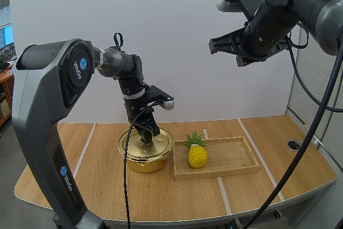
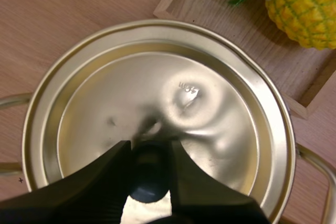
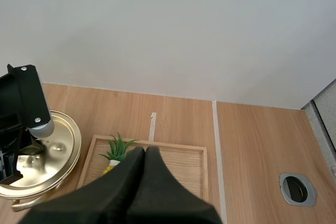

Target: Open the pot, put the grape inside, and close it

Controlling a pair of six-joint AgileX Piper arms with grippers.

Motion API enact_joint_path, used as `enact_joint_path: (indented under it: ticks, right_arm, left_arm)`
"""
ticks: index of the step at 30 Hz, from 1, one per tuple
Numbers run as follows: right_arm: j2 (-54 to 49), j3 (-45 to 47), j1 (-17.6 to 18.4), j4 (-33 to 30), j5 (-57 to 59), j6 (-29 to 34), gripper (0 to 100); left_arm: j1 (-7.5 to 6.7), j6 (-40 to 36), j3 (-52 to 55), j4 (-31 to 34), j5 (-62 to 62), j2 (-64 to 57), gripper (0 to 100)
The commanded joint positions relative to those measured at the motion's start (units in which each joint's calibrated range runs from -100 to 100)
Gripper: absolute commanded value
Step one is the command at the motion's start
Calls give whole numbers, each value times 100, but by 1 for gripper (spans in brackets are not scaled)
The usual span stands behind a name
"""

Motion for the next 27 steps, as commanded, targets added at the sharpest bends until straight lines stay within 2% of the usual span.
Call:
enact_joint_path:
  ticks: [1,4,5,7,9,10,18,27]
  right_arm:
    - [-81,-32,-25,20,0,-10,0]
    - [-81,-32,-25,30,0,-10,0]
    - [-81,-32,-25,30,0,-10,0]
    - [-81,-32,-25,30,0,-10,0]
    - [-81,-32,-25,30,0,-10,0]
    - [-81,-32,-25,30,0,-10,0]
    - [-81,-32,-25,30,0,-10,0]
    - [-81,-32,-25,30,0,-10,0]
  left_arm:
    - [-22,-18,15,-49,56,103,1]
    - [-22,-30,15,-49,146,103,17]
    - [-22,-41,15,-49,168,103,27]
    - [-22,-53,15,-49,168,56,54]
    - [-22,-53,15,-49,168,-46,87]
    - [-22,-53,15,-49,168,-77,100]
    - [-22,-168,1,80,314,-699,100]
    - [-15,-402,-384,120,1042,-1922,100]
